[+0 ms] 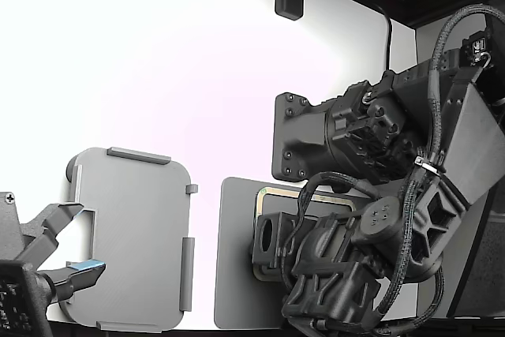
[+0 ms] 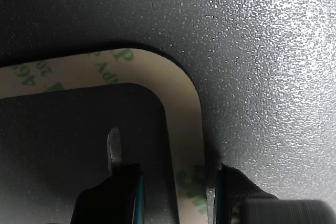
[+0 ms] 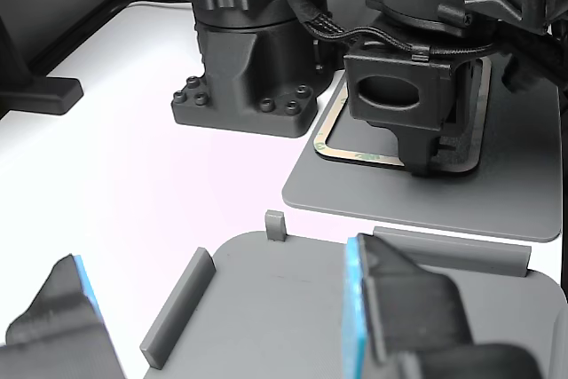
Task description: Move top rectangular frame to the holder.
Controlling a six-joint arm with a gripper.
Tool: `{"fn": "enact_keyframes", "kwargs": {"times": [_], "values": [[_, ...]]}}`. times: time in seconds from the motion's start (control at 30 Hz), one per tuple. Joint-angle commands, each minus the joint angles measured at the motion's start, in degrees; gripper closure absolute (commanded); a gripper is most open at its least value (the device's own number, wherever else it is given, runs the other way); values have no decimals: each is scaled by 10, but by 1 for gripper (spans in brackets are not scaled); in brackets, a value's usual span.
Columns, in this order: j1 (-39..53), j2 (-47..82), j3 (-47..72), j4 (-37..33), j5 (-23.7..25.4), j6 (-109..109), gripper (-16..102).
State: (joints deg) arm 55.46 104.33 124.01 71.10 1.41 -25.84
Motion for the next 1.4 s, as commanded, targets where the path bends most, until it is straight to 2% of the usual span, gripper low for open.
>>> {"fn": "enact_keyframes", "kwargs": {"times": [0.0,0.23,0.37,0.47,0.57,0.63,0.83,1.03,1.37], "values": [[-11,11,-10,-2,-1,-3,34],[-12,11,1,-6,0,-6,39],[-13,9,9,-18,2,-8,48],[-15,6,9,-23,5,-10,64],[-17,6,6,-22,13,-4,88],[-18,7,4,-20,18,0,97],[-19,6,-16,-4,18,-9,97],[-22,6,-66,43,26,-14,97],[-45,6,-168,93,36,76,97]]}}
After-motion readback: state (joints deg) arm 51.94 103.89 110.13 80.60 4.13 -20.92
